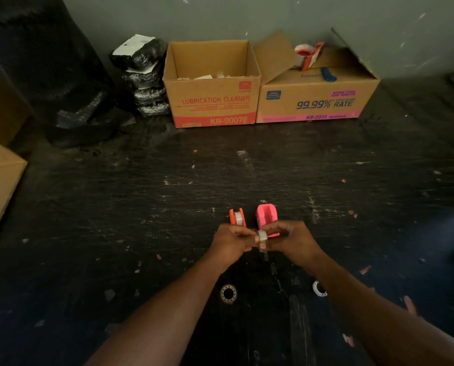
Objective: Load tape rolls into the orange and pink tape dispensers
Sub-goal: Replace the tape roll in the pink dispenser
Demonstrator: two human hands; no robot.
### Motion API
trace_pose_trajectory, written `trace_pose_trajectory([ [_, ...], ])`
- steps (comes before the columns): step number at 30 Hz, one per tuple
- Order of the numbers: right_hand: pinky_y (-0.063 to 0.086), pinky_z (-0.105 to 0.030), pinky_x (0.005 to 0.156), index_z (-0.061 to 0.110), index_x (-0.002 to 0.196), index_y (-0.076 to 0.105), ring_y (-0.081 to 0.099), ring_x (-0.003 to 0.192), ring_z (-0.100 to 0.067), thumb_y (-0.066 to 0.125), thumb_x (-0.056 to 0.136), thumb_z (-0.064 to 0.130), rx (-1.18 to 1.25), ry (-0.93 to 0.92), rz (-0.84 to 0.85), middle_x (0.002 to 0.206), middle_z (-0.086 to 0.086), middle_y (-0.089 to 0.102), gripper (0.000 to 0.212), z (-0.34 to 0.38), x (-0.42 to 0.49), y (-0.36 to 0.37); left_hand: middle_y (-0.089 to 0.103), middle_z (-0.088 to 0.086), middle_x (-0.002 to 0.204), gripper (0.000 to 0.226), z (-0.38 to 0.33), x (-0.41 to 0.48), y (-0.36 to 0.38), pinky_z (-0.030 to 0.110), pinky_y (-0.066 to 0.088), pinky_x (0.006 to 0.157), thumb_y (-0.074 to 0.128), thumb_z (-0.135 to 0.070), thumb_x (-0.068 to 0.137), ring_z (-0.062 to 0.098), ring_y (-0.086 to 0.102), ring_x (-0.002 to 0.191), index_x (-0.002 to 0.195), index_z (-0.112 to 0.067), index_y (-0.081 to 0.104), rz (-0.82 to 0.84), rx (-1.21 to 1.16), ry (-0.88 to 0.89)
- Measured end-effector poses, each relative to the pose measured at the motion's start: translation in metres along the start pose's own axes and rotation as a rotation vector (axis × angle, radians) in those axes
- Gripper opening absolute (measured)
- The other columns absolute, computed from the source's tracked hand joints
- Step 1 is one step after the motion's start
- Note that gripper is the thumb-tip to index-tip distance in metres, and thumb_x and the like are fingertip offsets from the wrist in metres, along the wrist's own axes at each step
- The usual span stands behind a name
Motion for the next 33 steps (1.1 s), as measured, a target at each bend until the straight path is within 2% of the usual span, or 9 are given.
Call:
trace_pose_trajectory([
  [4,0.062,-0.044,0.092,0.017,0.099,0.08,0.076,0.102,-0.019,0.088,0.07,-0.001,0.014,-0.003,0.007,0.103,-0.001,0.08,0.034,0.001,0.0,0.0,0.078,0.002,0.107,0.015,-0.003,-0.004,-0.001,0.032,0.061,0.091,0.077,-0.01,0.087,0.016,0.074,0.102,0.102,-0.011,0.079,0.017,-0.012,0.014],
  [7,0.062,-0.037,0.089,0.019,0.098,0.079,0.075,0.103,-0.018,0.088,0.072,0.0,-0.001,-0.003,0.016,0.102,0.001,0.08,0.034,0.003,-0.001,0.002,0.078,0.0,0.104,0.015,-0.005,-0.006,-0.003,0.035,0.061,0.094,0.077,-0.012,0.088,0.015,0.075,0.099,0.103,-0.012,0.078,0.026,-0.016,0.012],
  [11,0.062,-0.039,0.091,0.021,0.097,0.079,0.074,0.101,-0.018,0.089,0.07,0.001,-0.018,-0.001,0.021,0.099,-0.001,0.079,0.035,0.003,0.0,0.004,0.079,-0.002,0.105,0.016,-0.004,-0.007,-0.006,0.031,0.06,0.088,0.079,-0.014,0.086,0.011,0.076,0.095,0.101,-0.017,0.078,0.046,-0.034,-0.02],
  [15,0.06,-0.029,0.085,0.019,0.098,0.079,0.072,0.098,-0.016,0.089,0.069,-0.001,-0.046,-0.02,0.026,0.096,-0.001,0.077,0.036,0.006,-0.003,0.003,0.078,-0.001,0.104,0.018,-0.002,-0.007,-0.007,0.031,0.059,0.084,0.079,-0.007,0.085,0.014,0.076,0.095,0.099,-0.017,0.075,0.021,-0.067,-0.035],
  [19,0.058,-0.022,0.076,0.023,0.095,0.079,0.072,0.093,-0.013,0.087,0.07,-0.004,-0.031,-0.011,0.018,0.093,0.001,0.076,0.037,0.005,-0.004,0.003,0.078,-0.002,0.102,0.019,-0.002,-0.006,-0.005,0.034,0.06,0.089,0.078,-0.004,0.084,0.014,0.075,0.098,0.1,-0.014,0.075,0.021,-0.065,-0.025],
  [22,0.06,-0.023,0.076,0.024,0.095,0.079,0.074,0.096,-0.016,0.086,0.071,-0.005,-0.028,-0.011,0.008,0.097,-0.004,0.077,0.039,0.006,-0.004,0.002,0.079,-0.001,0.1,0.019,-0.001,-0.003,-0.005,0.033,0.061,0.088,0.079,-0.003,0.083,0.013,0.075,0.097,0.099,-0.013,0.076,0.003,-0.058,-0.028],
  [25,0.063,-0.034,0.085,0.028,0.096,0.078,0.075,0.098,-0.019,0.087,0.072,-0.003,-0.05,0.001,0.0,0.099,-0.005,0.078,0.04,0.006,-0.004,0.002,0.079,0.001,0.098,0.018,0.0,-0.001,-0.005,0.034,0.061,0.088,0.081,-0.003,0.081,0.015,0.076,0.095,0.092,-0.017,0.076,-0.023,-0.049,-0.023],
  [28,0.064,-0.037,0.087,0.033,0.094,0.078,0.076,0.097,-0.02,0.088,0.07,-0.002,-0.069,0.0,-0.017,0.098,-0.007,0.079,0.043,0.005,-0.004,0.002,0.079,0.001,0.096,0.017,0.001,-0.001,-0.005,0.035,0.062,0.089,0.083,-0.005,0.08,0.015,0.076,0.095,0.089,-0.018,0.076,-0.046,-0.034,-0.026],
  [33,0.06,-0.026,0.084,0.035,0.093,0.075,0.074,0.093,-0.012,0.088,0.072,-0.001,-0.111,-0.023,-0.018,0.094,0.0,0.077,0.043,0.01,-0.006,0.002,0.079,0.003,0.102,0.019,-0.001,-0.006,-0.004,0.031,0.062,0.084,0.081,-0.003,0.082,0.015,0.076,0.096,0.098,-0.012,0.076,-0.032,-0.058,-0.024],
])
Point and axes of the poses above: each hand's wrist, its own x-axis towards the middle knuckle, its own y-axis out of the palm, z = x × y, the point moved 6 cm from there along x, towards the middle knuckle
